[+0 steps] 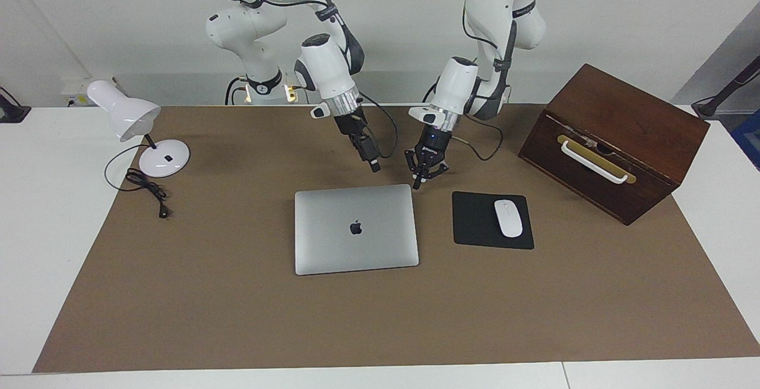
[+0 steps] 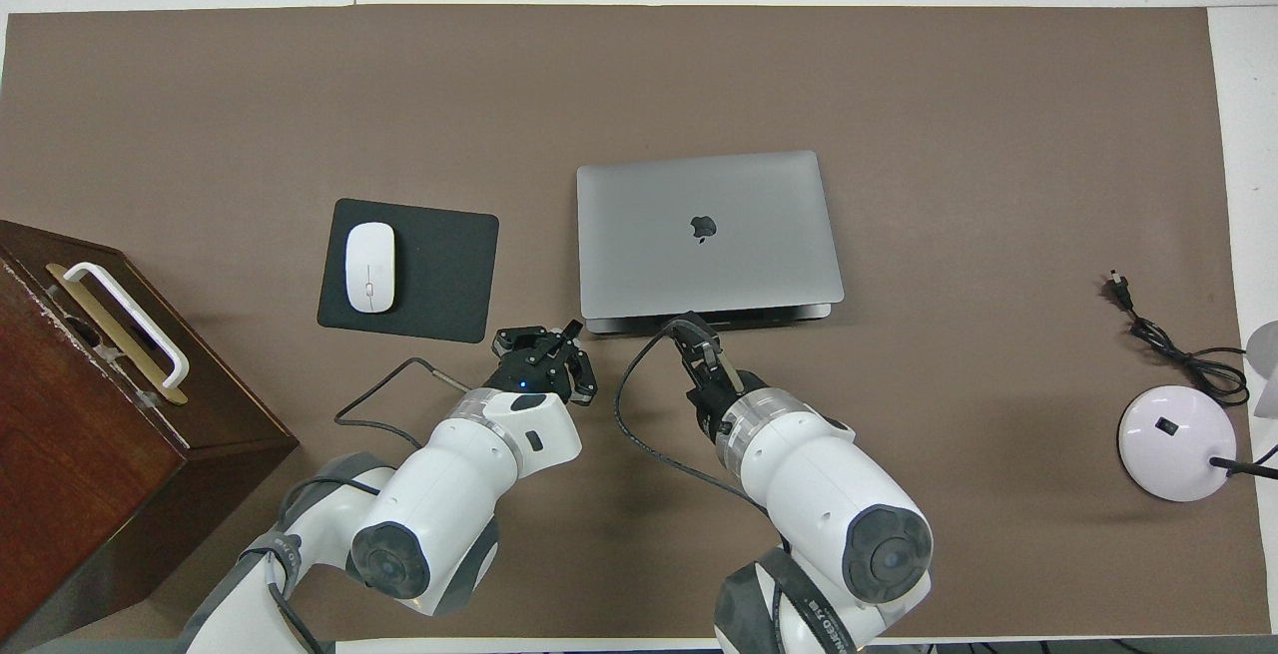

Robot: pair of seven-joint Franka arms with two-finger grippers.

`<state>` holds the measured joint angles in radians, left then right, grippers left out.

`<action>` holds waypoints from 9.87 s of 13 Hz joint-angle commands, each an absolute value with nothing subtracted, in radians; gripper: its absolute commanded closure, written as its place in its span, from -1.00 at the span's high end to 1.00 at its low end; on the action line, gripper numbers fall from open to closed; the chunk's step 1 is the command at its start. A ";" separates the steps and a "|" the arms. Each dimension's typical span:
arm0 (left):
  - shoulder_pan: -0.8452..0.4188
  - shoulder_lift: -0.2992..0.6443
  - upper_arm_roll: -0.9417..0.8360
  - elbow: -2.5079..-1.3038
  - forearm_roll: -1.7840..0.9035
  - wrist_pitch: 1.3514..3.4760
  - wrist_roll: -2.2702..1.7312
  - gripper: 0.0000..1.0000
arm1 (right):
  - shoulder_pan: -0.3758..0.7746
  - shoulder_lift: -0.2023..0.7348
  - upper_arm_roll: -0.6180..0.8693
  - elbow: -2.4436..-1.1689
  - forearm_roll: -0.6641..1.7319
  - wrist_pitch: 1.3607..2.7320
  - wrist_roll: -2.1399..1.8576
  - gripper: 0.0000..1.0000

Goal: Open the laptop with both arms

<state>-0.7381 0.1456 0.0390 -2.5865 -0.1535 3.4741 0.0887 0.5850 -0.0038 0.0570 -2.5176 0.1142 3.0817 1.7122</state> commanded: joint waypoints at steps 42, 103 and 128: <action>-0.778 0.311 0.055 -2.454 -0.155 3.494 0.044 -1.00 | 0.452 0.058 0.064 -2.413 0.123 3.025 1.569 0.90; -0.779 0.341 0.054 -2.437 -0.155 3.496 0.048 -1.00 | 0.377 0.373 0.063 -1.818 0.112 2.605 1.470 0.82; -0.778 0.341 0.054 -2.437 -0.155 3.496 0.048 -1.00 | 0.293 0.497 0.063 -1.379 0.121 2.141 1.353 0.82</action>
<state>-0.7687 0.2982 0.0440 -2.4513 -0.1532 3.4830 0.0430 0.3188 0.4566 0.0529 -1.4476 0.1141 2.1596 1.3986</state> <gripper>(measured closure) 0.991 0.101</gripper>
